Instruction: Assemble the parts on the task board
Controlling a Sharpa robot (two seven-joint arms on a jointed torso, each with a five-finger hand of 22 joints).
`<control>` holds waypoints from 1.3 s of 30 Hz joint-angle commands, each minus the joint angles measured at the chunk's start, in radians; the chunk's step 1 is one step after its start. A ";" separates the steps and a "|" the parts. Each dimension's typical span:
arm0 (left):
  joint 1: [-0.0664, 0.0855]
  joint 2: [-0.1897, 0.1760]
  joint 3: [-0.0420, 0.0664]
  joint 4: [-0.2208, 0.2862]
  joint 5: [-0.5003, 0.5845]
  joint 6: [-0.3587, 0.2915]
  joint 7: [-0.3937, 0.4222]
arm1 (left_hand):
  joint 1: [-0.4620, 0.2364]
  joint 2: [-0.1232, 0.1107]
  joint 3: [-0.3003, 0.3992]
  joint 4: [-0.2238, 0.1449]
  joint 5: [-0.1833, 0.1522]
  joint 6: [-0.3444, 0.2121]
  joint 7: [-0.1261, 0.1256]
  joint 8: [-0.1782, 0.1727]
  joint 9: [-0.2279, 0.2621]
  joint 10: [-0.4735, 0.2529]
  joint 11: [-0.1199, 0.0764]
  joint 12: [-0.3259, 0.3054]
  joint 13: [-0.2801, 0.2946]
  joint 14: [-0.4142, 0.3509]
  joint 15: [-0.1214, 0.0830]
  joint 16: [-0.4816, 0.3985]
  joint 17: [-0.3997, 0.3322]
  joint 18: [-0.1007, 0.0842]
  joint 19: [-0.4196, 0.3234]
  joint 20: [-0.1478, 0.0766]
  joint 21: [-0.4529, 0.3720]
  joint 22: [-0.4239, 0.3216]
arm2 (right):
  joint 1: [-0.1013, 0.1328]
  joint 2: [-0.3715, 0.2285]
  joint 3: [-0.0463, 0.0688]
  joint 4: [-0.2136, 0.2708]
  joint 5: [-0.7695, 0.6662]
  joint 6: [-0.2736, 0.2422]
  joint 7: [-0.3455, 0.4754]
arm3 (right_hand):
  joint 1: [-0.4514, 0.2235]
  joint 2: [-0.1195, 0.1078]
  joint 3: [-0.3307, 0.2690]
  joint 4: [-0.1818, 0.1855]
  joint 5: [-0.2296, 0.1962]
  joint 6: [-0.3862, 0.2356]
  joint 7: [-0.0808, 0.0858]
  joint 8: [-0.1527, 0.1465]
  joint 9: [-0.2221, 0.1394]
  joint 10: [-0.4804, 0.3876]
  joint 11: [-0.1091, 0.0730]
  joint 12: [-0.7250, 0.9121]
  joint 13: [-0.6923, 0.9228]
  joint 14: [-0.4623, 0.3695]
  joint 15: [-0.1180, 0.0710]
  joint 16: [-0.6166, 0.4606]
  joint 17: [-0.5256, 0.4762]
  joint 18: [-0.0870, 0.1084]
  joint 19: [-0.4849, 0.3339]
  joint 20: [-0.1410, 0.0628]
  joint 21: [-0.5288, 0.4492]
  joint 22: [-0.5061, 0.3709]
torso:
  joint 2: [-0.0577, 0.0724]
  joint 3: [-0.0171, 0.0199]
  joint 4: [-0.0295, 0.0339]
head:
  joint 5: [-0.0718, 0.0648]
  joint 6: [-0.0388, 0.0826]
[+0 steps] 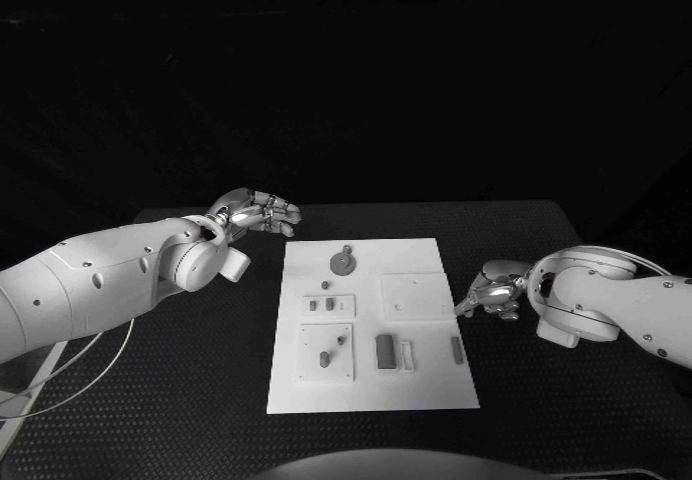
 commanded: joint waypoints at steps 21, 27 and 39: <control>0.001 0.002 0.000 0.001 0.006 0.022 0.014 | -0.014 0.001 -0.006 -0.001 0.004 -0.009 0.002 0.005 -0.002 -0.008 0.001 0.003 -0.001 0.002 0.003 -0.009 0.004 0.000 -0.007 0.005 0.002 -0.002 | -0.086 0.052 -0.039 -0.032 -0.126 0.038 -0.024 | -0.078 -0.005 -0.007 0.033 0.005 0.038 0.021 -0.013 -0.007 0.009 -0.003 -0.008 0.000 0.004 -0.004 0.004 -0.001 0.038 -0.003 0.011 -0.002 0.009 | 0.001 -0.0017 0.0063 | -0.019 -0.007; 0.001 0.000 0.000 0.002 0.006 0.022 0.014 | -0.014 0.002 -0.006 -0.001 0.004 -0.009 0.002 0.005 -0.002 -0.008 0.001 0.003 -0.001 0.002 0.003 -0.010 0.005 0.000 -0.007 0.005 0.002 -0.002 | -0.097 0.067 -0.040 -0.039 -0.143 0.039 -0.024 | -0.078 -0.006 -0.006 0.034 0.005 0.039 0.021 -0.013 -0.007 0.010 -0.004 -0.008 0.000 0.004 -0.004 0.004 -0.001 0.038 -0.003 0.010 -0.002 0.009 | 0.000 -0.0018 0.0040 | -0.017 -0.009; 0.001 -0.002 0.000 0.004 0.006 0.027 0.013 | -0.015 0.002 -0.006 -0.001 0.004 -0.009 0.002 0.005 -0.002 -0.008 0.001 0.003 -0.001 0.002 0.003 -0.010 0.006 0.001 -0.007 0.005 0.003 -0.002 | -0.123 0.102 -0.050 -0.057 -0.275 0.030 -0.044 | -0.064 0.002 0.005 0.020 0.005 0.043 0.019 -0.015 -0.006 0.016 -0.005 0.002 0.008 0.006 -0.004 0.007 0.003 0.038 -0.002 0.008 0.001 0.011 | 0.000 -0.0016 0.0049 | -0.016 -0.011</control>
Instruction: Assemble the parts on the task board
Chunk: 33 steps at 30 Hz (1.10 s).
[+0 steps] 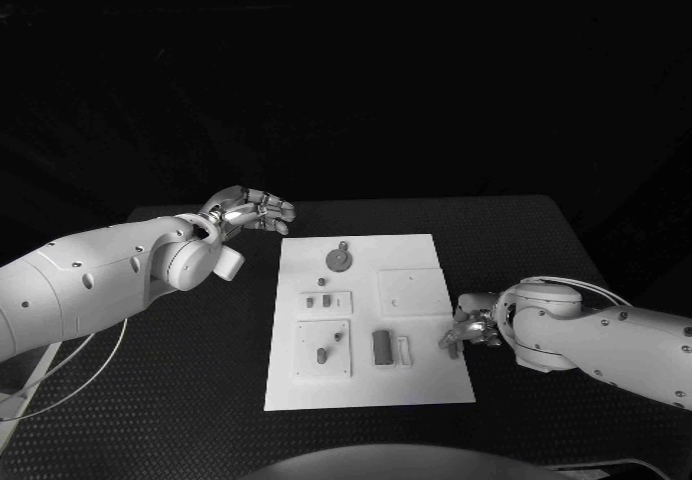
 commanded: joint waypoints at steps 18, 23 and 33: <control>0.001 -0.004 0.001 0.005 0.006 0.014 0.012 | -0.012 0.000 -0.006 -0.002 0.004 -0.005 -0.001 0.005 -0.001 -0.008 0.001 0.003 -0.002 0.003 0.003 -0.007 0.002 0.001 -0.003 0.001 0.003 -0.001 | -0.022 0.017 -0.014 -0.006 -0.132 0.044 -0.031 | 0.096 0.031 0.014 -0.103 0.005 -0.026 0.010 -0.029 -0.020 -0.007 0.008 -0.017 -0.006 -0.012 0.002 -0.003 -0.025 0.037 -0.007 0.003 0.003 0.013 | 0.000 -0.0002 0.0009 | -0.005 0.011; 0.001 -0.004 0.001 0.006 0.006 0.014 0.013 | -0.012 0.000 -0.005 -0.002 0.004 -0.005 -0.001 0.005 -0.001 -0.008 0.001 0.003 -0.002 0.003 0.003 -0.007 0.003 0.001 -0.003 0.001 0.003 -0.001 | -0.022 0.021 -0.014 -0.001 -0.092 0.023 -0.029 | 0.164 0.025 0.013 -0.106 0.005 -0.044 0.018 -0.044 -0.027 -0.009 0.016 -0.020 -0.008 -0.015 0.008 -0.004 -0.032 0.037 -0.012 0.003 0.004 0.014 | -0.001 -0.0010 0.0012 | -0.005 0.011; 0.001 -0.004 0.001 0.006 0.006 0.012 0.013 | -0.012 0.000 -0.005 -0.002 0.004 -0.005 -0.001 0.006 -0.001 -0.007 0.001 0.004 -0.002 0.003 0.003 -0.008 0.004 0.001 -0.003 0.001 0.003 -0.001 | -0.022 0.018 -0.014 -0.003 0.095 -0.050 -0.024 | 0.234 0.058 0.000 -0.107 0.005 -0.031 0.015 -0.042 -0.028 -0.005 0.014 -0.019 -0.007 -0.011 0.010 0.001 -0.024 0.037 -0.014 0.005 0.008 0.015 | -0.001 -0.0008 0.0007 | -0.005 0.012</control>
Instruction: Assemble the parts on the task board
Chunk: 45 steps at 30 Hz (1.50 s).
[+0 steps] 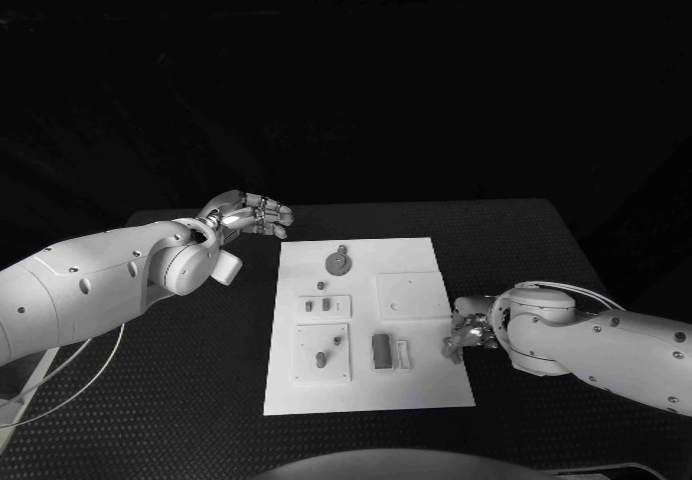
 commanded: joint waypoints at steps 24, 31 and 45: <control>0.001 0.000 0.001 0.003 0.006 0.012 0.013 | -0.012 0.000 -0.006 -0.002 0.004 -0.005 -0.002 0.006 -0.001 -0.007 0.001 0.004 -0.001 0.003 0.003 -0.005 0.003 0.001 -0.003 0.001 0.004 -0.001 | 0.031 -0.018 -0.003 0.061 0.332 -0.085 0.005 | 0.037 0.066 -0.021 -0.001 0.003 -0.030 0.031 -0.051 -0.015 0.006 -0.007 -0.002 0.000 0.006 -0.003 0.007 0.011 0.038 -0.008 0.000 0.008 0.015 | 0.000 0.0009 -0.0012 | 0.002 -0.006; 0.001 -0.001 0.001 0.005 0.006 0.012 0.012 | -0.012 0.000 -0.006 -0.003 0.004 -0.005 -0.002 0.006 -0.001 -0.007 0.001 0.004 -0.001 0.004 0.003 -0.006 0.004 0.001 -0.003 0.001 0.004 -0.002 | 0.037 0.003 -0.003 0.062 0.399 -0.099 0.008 | 0.034 0.068 -0.025 -0.001 0.003 -0.027 0.031 -0.050 -0.015 0.007 -0.007 -0.001 0.000 0.004 -0.003 0.007 0.008 0.038 -0.008 0.000 0.008 0.015 | 0.000 0.0003 -0.0007 | 0.005 -0.008; 0.001 -0.002 0.001 0.007 0.006 0.013 0.012 | -0.011 -0.001 -0.005 -0.003 0.004 -0.007 -0.001 0.005 -0.002 -0.008 0.001 0.004 -0.001 0.003 0.003 -0.007 0.006 0.001 -0.004 0.001 0.004 -0.002 | 0.032 0.068 -0.005 0.026 0.439 -0.091 0.013 | 0.029 0.073 -0.028 0.000 0.003 -0.028 0.031 -0.052 -0.015 0.006 -0.007 -0.002 0.000 0.001 -0.004 0.006 0.003 0.038 -0.009 0.001 0.007 0.015 | 0.001 0.0007 -0.0003 | 0.005 -0.010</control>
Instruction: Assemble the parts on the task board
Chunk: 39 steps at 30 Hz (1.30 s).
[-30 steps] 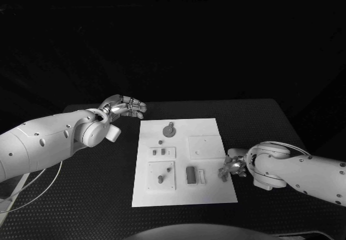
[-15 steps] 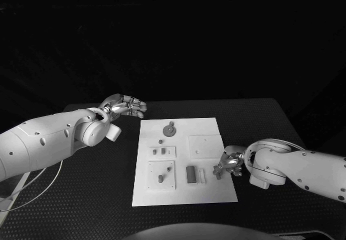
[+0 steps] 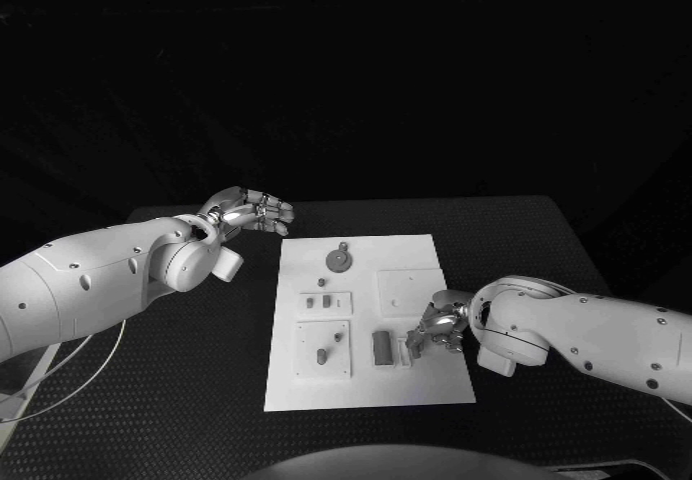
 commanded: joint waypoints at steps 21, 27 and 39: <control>0.001 -0.002 0.001 0.005 0.006 0.014 0.010 | -0.012 -0.001 -0.005 -0.003 0.004 -0.008 -0.001 0.005 -0.001 -0.008 0.001 0.004 -0.002 0.004 0.003 -0.008 0.003 0.001 -0.004 0.001 0.004 -0.002 | -0.025 0.040 -0.002 -0.038 0.006 0.014 0.019 | 0.007 0.022 -0.007 -0.001 0.003 -0.012 0.018 0.003 0.000 0.003 -0.005 -0.003 0.000 0.000 -0.005 0.001 -0.002 0.039 -0.003 -0.005 0.003 0.014 | 0.000 0.0014 -0.0013 | 0.011 -0.005; 0.001 -0.003 0.001 0.005 0.006 0.014 0.010 | -0.012 -0.001 -0.005 -0.002 0.004 -0.008 -0.001 0.005 -0.001 -0.008 0.001 0.004 -0.002 0.004 0.003 -0.009 0.004 0.001 -0.004 0.002 0.004 -0.002 | -0.028 0.043 -0.003 -0.041 0.003 0.008 0.020 | 0.007 0.022 -0.007 -0.001 0.003 -0.012 0.018 0.003 0.000 0.003 -0.005 -0.003 0.000 0.000 -0.005 0.001 -0.002 0.039 -0.003 -0.005 0.003 0.014 | 0.000 0.0013 -0.0005 | 0.011 -0.005; 0.001 -0.004 0.001 0.005 0.006 0.017 0.009 | -0.012 -0.001 -0.005 -0.002 0.004 -0.008 -0.001 0.005 -0.001 -0.008 0.001 0.004 -0.002 0.004 0.003 -0.010 0.005 0.001 -0.004 0.002 0.004 -0.002 | -0.031 0.046 -0.003 -0.048 -0.003 0.000 0.024 | 0.006 0.023 -0.009 -0.001 0.003 -0.013 0.018 0.002 0.000 0.003 -0.004 -0.003 0.000 -0.001 -0.006 0.000 -0.004 0.039 -0.003 -0.005 0.003 0.014 | 0.000 0.0008 -0.0005 | 0.012 -0.005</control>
